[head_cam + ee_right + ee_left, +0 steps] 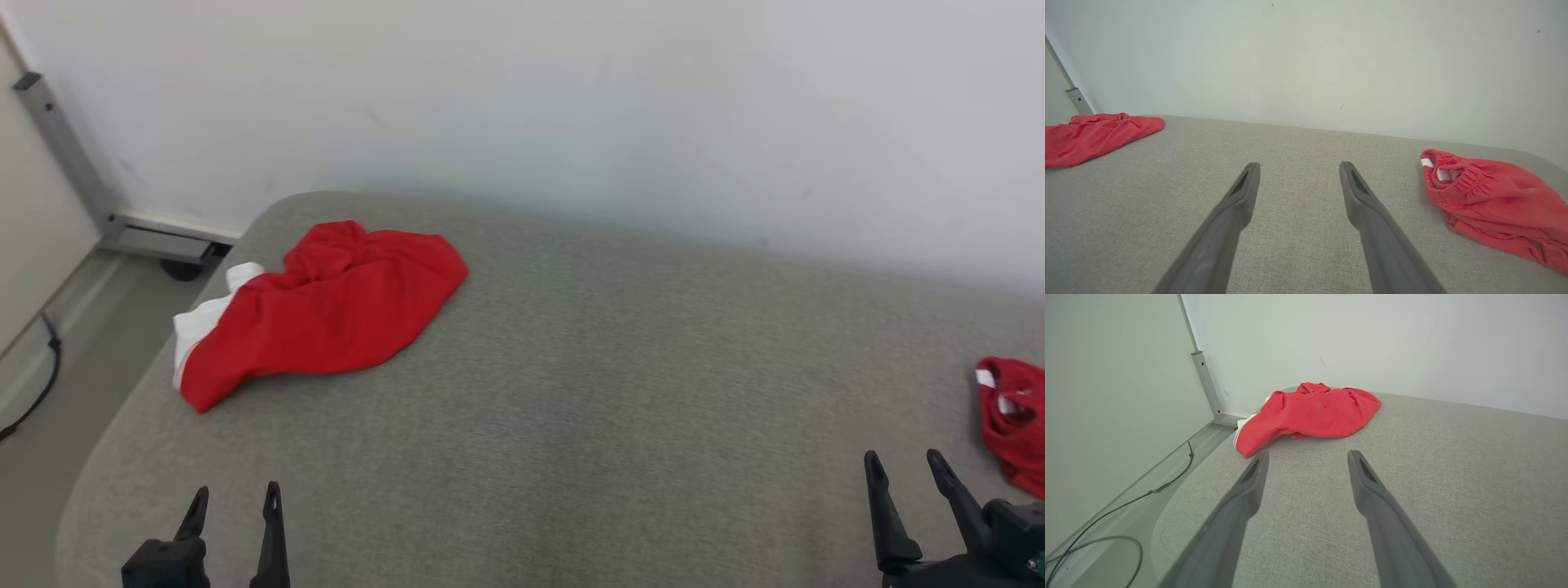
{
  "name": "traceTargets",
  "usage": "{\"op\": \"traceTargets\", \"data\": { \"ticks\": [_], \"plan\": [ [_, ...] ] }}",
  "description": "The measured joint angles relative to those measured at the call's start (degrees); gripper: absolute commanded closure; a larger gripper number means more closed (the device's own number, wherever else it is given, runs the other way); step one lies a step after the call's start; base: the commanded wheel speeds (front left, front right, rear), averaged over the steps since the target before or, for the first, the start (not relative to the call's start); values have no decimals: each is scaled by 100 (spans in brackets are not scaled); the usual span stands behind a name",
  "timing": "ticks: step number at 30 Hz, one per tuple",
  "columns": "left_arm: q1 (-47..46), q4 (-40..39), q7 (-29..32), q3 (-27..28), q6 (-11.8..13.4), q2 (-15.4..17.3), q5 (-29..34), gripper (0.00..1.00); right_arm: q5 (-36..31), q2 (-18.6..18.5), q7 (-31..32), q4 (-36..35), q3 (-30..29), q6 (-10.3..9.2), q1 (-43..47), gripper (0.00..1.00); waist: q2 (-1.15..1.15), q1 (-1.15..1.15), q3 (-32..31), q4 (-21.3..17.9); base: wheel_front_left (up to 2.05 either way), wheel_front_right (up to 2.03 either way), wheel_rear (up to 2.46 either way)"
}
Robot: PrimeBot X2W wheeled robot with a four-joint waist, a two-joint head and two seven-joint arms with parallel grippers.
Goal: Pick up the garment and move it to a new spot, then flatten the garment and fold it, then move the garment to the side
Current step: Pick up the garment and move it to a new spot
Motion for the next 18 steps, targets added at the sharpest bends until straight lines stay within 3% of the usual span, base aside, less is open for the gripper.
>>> {"op": "traceTargets", "data": {
  "ticks": [13,18],
  "plan": [
    [9,-18,53,70,0,64,-10,0,0,63,152,-11,205,8,-45,0,0,0,-70,967,0,0,0],
    [30,-120,53,223,2,118,-21,0,-33,121,248,-20,378,59,-264,0,0,0,-48,1170,0,0,0]
  ]
}}
